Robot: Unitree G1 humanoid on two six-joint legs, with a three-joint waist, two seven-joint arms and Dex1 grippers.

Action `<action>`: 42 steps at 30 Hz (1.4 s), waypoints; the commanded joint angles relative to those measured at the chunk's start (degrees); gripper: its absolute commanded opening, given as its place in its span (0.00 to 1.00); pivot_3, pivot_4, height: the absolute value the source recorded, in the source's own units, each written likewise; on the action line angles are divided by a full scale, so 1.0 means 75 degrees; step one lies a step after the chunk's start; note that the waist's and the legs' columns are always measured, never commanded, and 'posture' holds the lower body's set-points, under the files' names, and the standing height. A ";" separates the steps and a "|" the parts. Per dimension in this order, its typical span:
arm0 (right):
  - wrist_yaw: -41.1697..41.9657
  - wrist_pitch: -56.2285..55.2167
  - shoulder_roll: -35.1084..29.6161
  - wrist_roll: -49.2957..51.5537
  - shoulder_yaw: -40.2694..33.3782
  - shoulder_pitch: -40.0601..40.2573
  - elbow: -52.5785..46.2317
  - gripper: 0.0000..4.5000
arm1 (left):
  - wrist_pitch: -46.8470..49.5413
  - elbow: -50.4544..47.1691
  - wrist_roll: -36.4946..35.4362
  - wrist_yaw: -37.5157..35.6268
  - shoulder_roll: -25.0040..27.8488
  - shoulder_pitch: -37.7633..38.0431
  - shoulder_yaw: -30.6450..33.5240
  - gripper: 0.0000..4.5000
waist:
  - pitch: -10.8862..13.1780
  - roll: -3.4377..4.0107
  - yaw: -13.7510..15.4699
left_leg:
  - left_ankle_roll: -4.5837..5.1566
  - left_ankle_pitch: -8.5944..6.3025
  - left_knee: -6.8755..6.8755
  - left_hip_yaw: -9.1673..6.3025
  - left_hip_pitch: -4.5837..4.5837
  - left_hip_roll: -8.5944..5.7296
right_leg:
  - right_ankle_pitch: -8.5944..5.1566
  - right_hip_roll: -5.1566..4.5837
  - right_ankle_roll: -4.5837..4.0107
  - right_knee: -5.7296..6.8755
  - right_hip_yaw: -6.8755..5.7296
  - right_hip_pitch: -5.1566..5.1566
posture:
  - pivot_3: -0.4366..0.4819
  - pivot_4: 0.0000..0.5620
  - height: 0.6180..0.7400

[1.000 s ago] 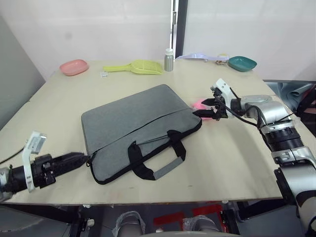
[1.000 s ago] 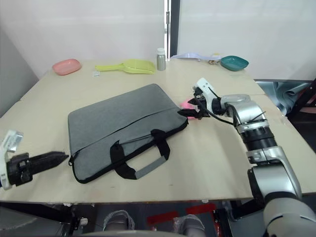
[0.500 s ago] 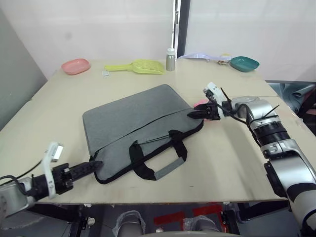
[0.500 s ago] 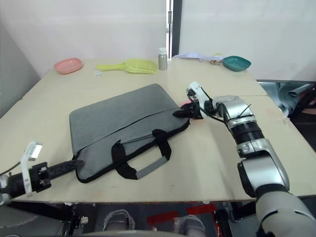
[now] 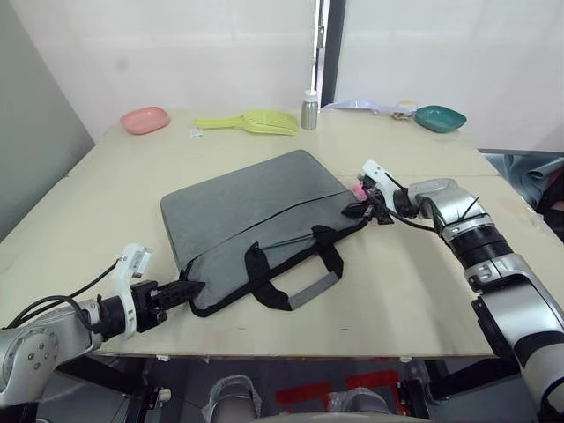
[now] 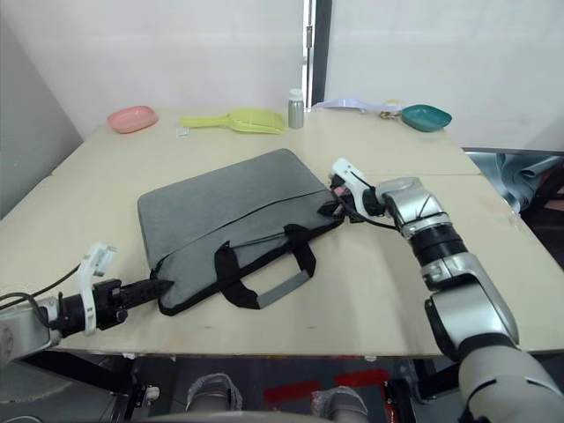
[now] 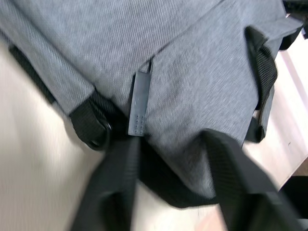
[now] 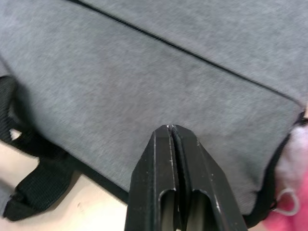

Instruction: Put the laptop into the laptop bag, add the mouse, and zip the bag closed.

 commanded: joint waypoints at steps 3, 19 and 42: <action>0.0060 0.0679 -0.0336 0.0299 -0.0168 0.0764 -0.1466 0.00 | -0.0350 0.0396 0.0527 -0.0190 0.0392 -0.0423 -0.0468 0.01 | -0.0006 0.0003 0.0019 | 0.0000 0.0000 -0.0004 -0.0002 0.0002 0.0000 | 0.0000 0.0001 0.0001 -0.0004 -0.0002 0.0001 | 0.48 0.27 1.00; -0.0665 0.1256 -0.1013 0.1119 -0.1732 0.0930 -0.2189 0.25 | -0.0796 0.0940 0.1102 -0.0904 0.0739 -0.0534 -0.0820 0.00 | -0.0010 0.0017 -0.0038 | -0.0001 0.0000 -0.0015 0.0001 0.0004 0.0000 | -0.0001 0.0001 0.0002 -0.0007 0.0001 -0.0004 | 0.48 0.27 1.00; -0.0472 0.1110 -0.0068 0.0723 -0.0734 0.0177 -0.0198 0.38 | -0.1216 0.1057 0.1282 -0.1558 0.1066 -0.0466 -0.0748 0.00 | -0.0009 0.0023 -0.0082 | -0.0006 0.0001 -0.0055 0.0015 -0.0012 0.0003 | -0.0007 0.0006 -0.0006 -0.0023 0.0000 -0.0038 | 0.48 0.27 1.00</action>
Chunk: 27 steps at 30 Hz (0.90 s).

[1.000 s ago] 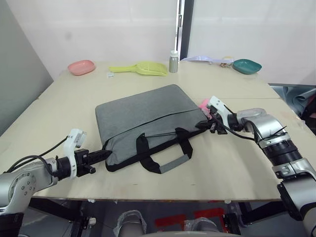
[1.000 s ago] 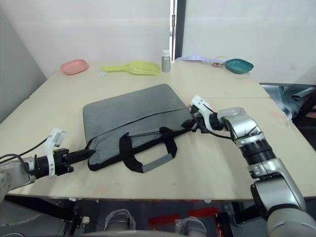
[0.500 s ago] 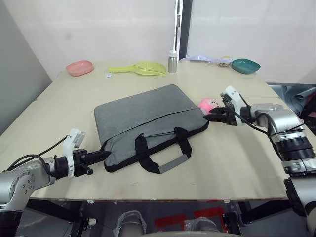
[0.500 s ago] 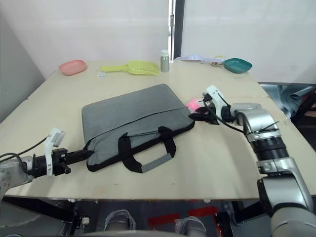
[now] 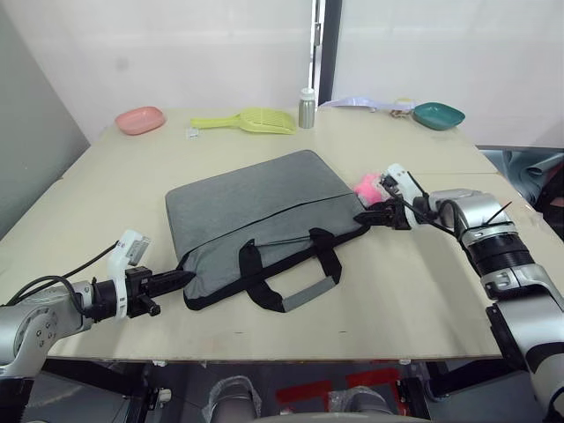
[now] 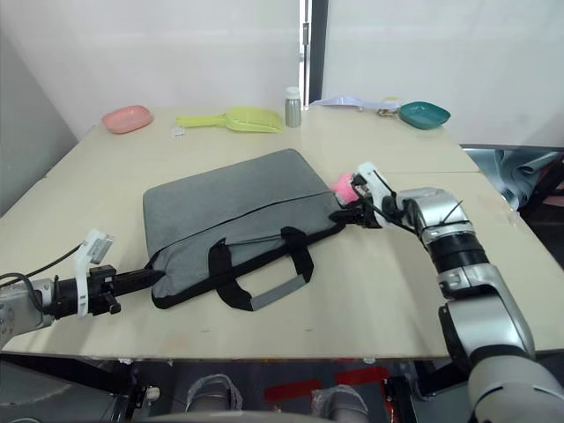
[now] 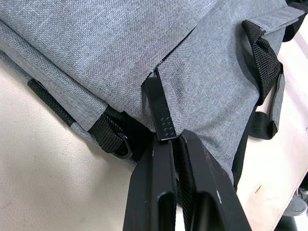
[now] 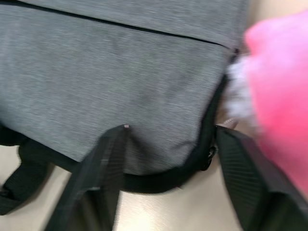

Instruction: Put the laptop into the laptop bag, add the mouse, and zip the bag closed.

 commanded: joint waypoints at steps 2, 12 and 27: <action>0.0086 -0.0118 0.0147 0.0030 0.0057 -0.0070 -0.0227 0.23 | -0.0120 0.0156 0.0198 -0.0092 0.0152 -0.0042 -0.0046 0.00 | 0.0000 0.0000 -0.0001 | 0.0000 0.0000 0.0000 0.0000 0.0001 0.0000 | 0.0000 0.0000 0.0000 0.0001 0.0000 0.0000 | 0.48 0.27 1.00; 0.0176 0.0645 -0.0422 0.0564 -0.0083 0.1474 -0.3186 0.01 | -0.1507 0.0806 0.1046 -0.1747 0.0965 -0.0479 -0.0776 0.00 | 0.0004 -0.0006 0.0038 | 0.0001 0.0001 -0.0017 -0.0001 -0.0007 0.0002 | 0.0000 0.0004 0.0002 -0.0025 -0.0002 -0.0002 | 0.48 0.27 1.00; -0.1309 0.3285 0.0027 0.2703 -0.1175 0.4503 -0.8431 0.01 | -0.4193 0.4992 0.3836 -0.4152 0.1234 -0.3578 -0.3154 0.00 | -0.0014 0.0019 0.0043 | -0.0064 0.0021 -0.0057 0.0012 0.0037 0.0004 | 0.0000 0.0009 0.0012 -0.0034 0.0014 0.0015 | 0.48 0.27 1.00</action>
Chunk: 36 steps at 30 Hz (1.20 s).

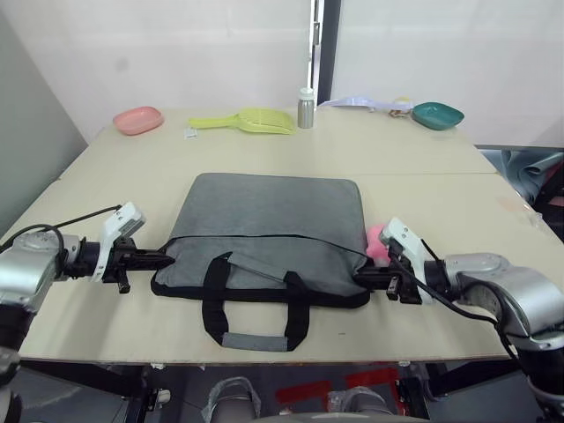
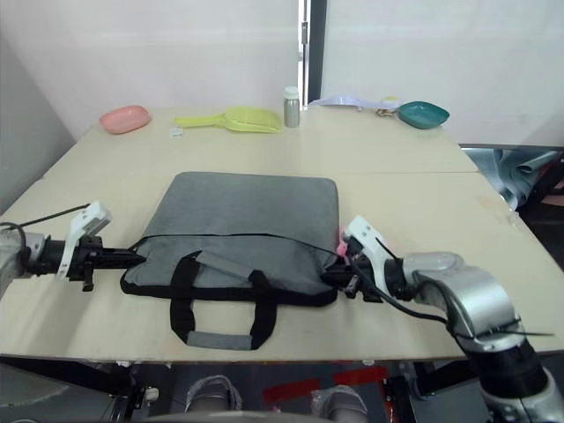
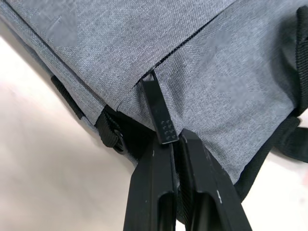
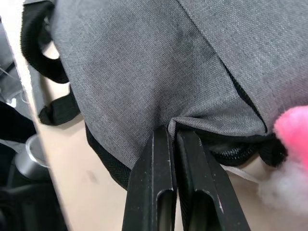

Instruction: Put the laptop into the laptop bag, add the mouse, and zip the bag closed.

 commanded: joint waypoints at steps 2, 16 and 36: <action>-0.0098 0.0259 0.0137 0.0879 -0.0094 -0.0001 -0.0838 0.01 | -0.0942 0.1222 0.0747 -0.0305 -0.0439 -0.0574 -0.0540 0.00 | -0.0008 0.0012 0.0026 | -0.0013 0.0008 0.0000 -0.0001 0.0004 -0.0001 | 0.0000 -0.0001 0.0000 0.0006 0.0000 0.0005 | 0.48 0.27 1.00; -0.0278 -0.0918 -0.0846 0.0364 0.0358 -0.0318 0.0730 0.01 | 0.0152 -0.0146 0.0071 -0.0970 -0.0026 0.0834 0.0312 0.00 | -0.0025 0.0019 0.0022 | -0.0020 0.0012 -0.0007 -0.0003 -0.0007 -0.0008 | -0.0007 -0.0010 0.0003 0.0008 -0.0004 0.0007 | 0.48 0.27 1.00; 0.0604 -0.0974 -0.1570 0.1880 -0.1051 -0.0184 0.0822 1.00 | -0.0440 0.0079 -0.0111 -0.0580 0.0297 0.0593 0.1118 0.94 | -0.0026 0.0020 0.0062 | -0.0015 0.0013 -0.0002 -0.0013 -0.0017 -0.0007 | -0.0007 -0.0009 0.0003 0.0008 -0.0013 -0.0003 | 0.48 0.27 1.00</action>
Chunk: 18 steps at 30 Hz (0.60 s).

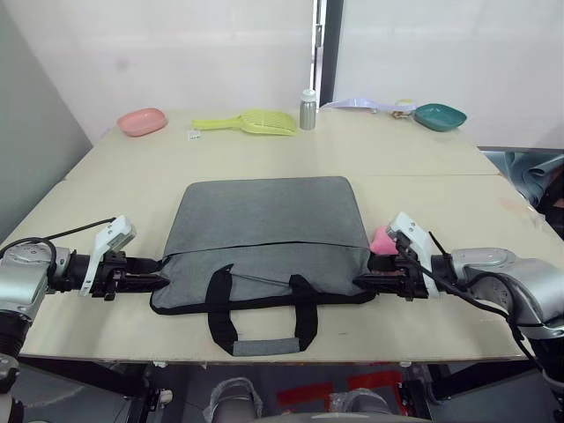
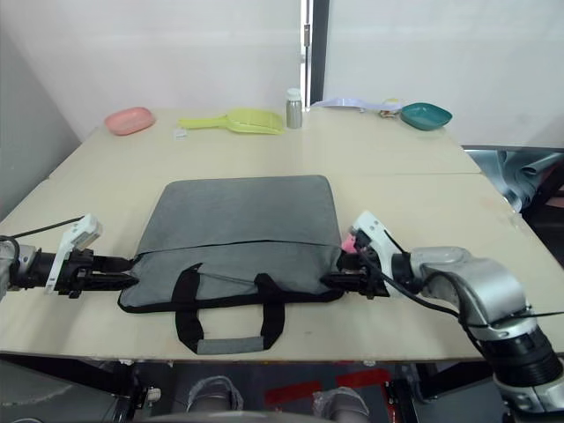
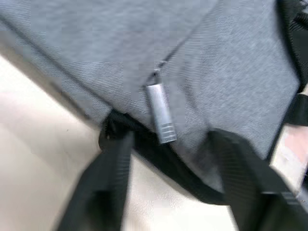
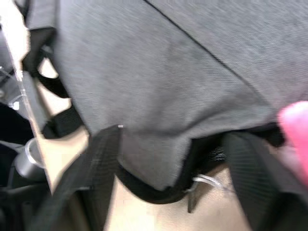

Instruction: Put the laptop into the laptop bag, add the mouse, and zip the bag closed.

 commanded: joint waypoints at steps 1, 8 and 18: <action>0.0674 -0.0108 -0.0487 0.0852 -0.1148 0.0245 -0.0436 1.00 | -0.0007 0.0025 -0.0212 -0.0025 0.0458 -0.0232 0.0646 0.99 | 0.0006 -0.0009 0.0019 | 0.0001 0.0000 0.0000 -0.0001 -0.0001 0.0000 | 0.0000 0.0000 0.0000 0.0000 -0.0001 -0.0001 | 0.48 0.27 1.00; 0.1241 -0.0424 -0.1330 0.1621 -0.3022 0.1095 -0.0815 1.00 | 0.0636 -0.0583 -0.1342 -0.0385 0.1121 -0.0378 0.2063 0.99 | 0.0020 -0.0030 0.0035 | 0.0042 -0.0023 0.0000 -0.0003 -0.0006 0.0004 | -0.0001 0.0003 -0.0001 -0.0009 -0.0003 -0.0004 | 0.48 0.27 1.00; 0.0690 -0.1222 -0.1067 0.1596 -0.5421 0.2366 -0.1044 1.00 | 0.1821 -0.3920 -0.3265 0.0414 0.0139 -0.0968 0.2232 0.99 | 0.0026 -0.0037 0.0071 | 0.0054 -0.0027 0.0020 -0.0001 -0.0008 -0.0002 | 0.0000 -0.0007 -0.0003 -0.0002 -0.0003 0.0000 | 0.48 0.27 1.00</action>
